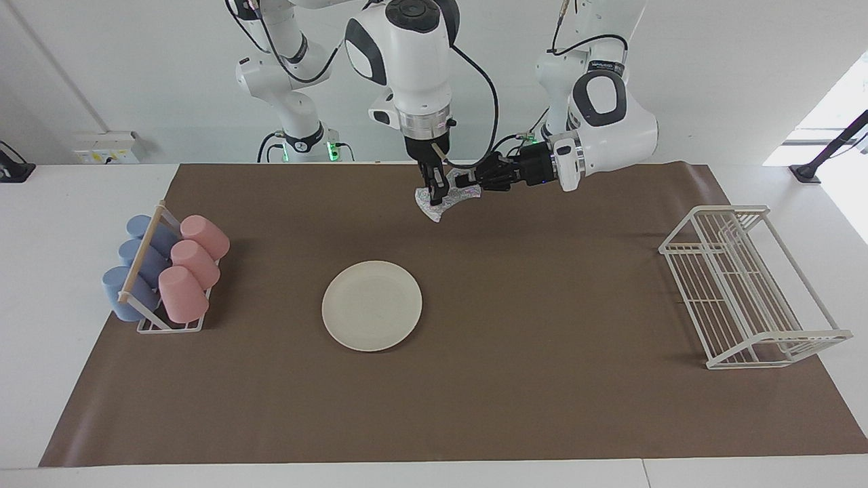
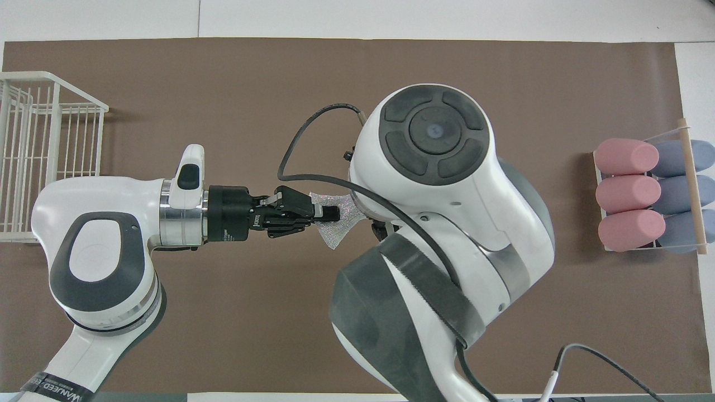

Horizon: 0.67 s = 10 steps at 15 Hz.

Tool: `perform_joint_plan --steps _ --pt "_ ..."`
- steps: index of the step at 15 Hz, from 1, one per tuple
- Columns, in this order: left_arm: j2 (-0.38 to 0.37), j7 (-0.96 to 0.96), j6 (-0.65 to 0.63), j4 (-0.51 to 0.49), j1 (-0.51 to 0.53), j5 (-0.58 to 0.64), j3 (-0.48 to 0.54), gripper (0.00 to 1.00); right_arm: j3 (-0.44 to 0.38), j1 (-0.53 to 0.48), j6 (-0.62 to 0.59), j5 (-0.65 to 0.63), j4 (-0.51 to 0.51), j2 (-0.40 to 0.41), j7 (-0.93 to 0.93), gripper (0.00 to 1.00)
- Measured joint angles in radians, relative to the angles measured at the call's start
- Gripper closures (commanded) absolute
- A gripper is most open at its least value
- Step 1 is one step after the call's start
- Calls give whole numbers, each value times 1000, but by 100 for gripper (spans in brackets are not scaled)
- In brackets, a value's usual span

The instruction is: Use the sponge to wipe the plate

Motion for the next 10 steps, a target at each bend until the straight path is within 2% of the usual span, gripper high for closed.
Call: perform_joint_plan --steps 2,5,10 --pt "0 -6 -1 0 4 0 4 100 -2 -66 -46 0 0 -17 -159 0" --pt "0 -29 0 0 15 21 13 100 -7 -213 -129 0 0 -42 -530 0" --pt "0 -108 -1 17 95 237 18 100 -16 -457 -185 -11 0 -58 -1201 0"
